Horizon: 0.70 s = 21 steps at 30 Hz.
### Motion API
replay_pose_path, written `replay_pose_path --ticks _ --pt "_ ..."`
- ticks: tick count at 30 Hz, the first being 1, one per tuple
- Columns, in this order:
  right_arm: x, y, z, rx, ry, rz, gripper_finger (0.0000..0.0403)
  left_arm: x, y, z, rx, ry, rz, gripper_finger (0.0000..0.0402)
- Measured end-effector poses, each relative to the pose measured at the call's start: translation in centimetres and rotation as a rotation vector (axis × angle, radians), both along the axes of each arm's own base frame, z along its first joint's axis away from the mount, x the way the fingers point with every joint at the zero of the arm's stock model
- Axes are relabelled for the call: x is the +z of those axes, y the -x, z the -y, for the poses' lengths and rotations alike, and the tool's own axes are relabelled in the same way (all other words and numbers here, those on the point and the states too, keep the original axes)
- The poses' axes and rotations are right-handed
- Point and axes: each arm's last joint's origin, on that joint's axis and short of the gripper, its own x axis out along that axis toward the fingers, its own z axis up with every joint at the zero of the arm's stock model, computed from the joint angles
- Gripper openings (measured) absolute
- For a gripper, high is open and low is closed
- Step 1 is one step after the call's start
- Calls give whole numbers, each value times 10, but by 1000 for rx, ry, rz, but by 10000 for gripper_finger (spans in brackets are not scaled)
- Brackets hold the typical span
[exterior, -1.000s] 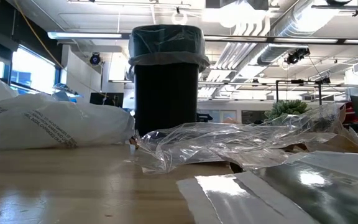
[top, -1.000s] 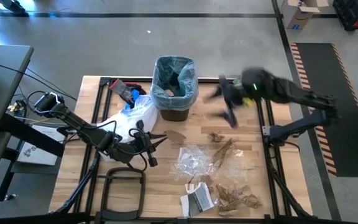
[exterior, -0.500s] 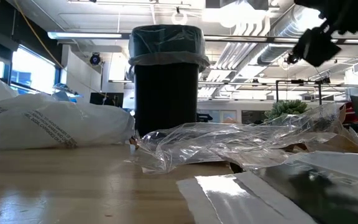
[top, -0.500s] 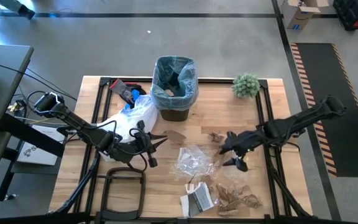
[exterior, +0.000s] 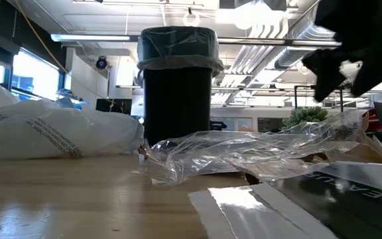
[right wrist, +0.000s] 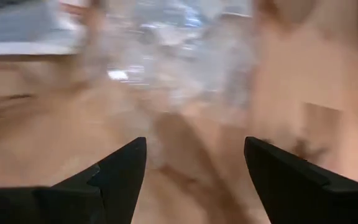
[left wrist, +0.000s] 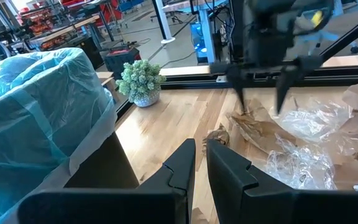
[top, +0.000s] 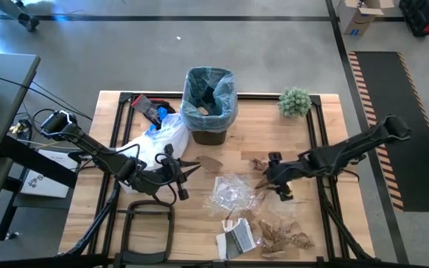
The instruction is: Place trash/remove bag and relplace
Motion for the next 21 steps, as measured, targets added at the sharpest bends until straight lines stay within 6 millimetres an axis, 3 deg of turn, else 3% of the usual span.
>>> replay_pose_path --ticks 9,13,17,21 --pt "-32 -20 23 1 122 -148 319 0 0 0 15 62 29 23" --pt "-44 -25 36 22 95 -225 347 0 0 0 27 109 50 23" --pt "-60 -28 43 11 71 -314 349 0 0 0 29 116 52 23" --pt "-75 -33 45 -8 99 -372 322 -1 0 0 27 116 52 23"
